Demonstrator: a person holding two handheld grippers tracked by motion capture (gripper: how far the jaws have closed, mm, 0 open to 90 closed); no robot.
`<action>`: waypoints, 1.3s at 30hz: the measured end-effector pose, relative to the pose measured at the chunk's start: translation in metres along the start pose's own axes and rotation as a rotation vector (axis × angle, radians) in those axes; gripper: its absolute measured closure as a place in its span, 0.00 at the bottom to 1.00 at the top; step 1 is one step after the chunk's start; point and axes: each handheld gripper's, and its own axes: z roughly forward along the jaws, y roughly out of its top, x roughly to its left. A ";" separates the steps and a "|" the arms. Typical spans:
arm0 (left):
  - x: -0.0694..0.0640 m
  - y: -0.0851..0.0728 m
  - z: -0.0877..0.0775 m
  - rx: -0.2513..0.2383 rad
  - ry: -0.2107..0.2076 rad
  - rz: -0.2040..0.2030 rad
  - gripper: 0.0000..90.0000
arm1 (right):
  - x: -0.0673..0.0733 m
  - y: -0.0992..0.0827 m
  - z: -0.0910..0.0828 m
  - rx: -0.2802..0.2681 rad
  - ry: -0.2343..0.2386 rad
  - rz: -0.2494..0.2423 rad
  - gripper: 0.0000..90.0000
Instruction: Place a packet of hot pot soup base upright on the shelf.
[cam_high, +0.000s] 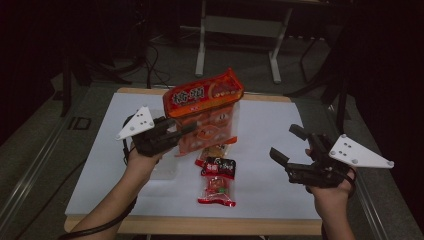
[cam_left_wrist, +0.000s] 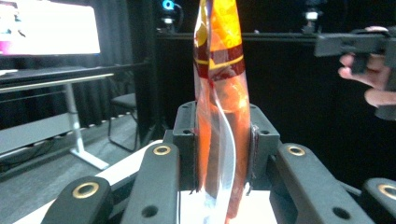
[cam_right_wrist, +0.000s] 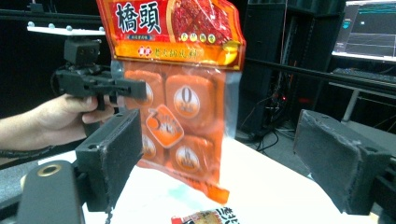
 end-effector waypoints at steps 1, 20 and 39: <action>0.002 0.000 -0.003 -0.002 0.009 -0.001 0.80 | 0.000 -0.001 0.000 -0.001 -0.001 0.002 0.17; 0.040 -0.009 -0.043 -0.053 0.165 -0.013 0.79 | -0.005 -0.017 -0.003 -0.007 -0.001 0.036 0.15; 0.086 -0.050 -0.069 -0.128 0.385 -0.109 0.79 | -0.010 -0.031 -0.004 0.038 -0.011 0.050 0.16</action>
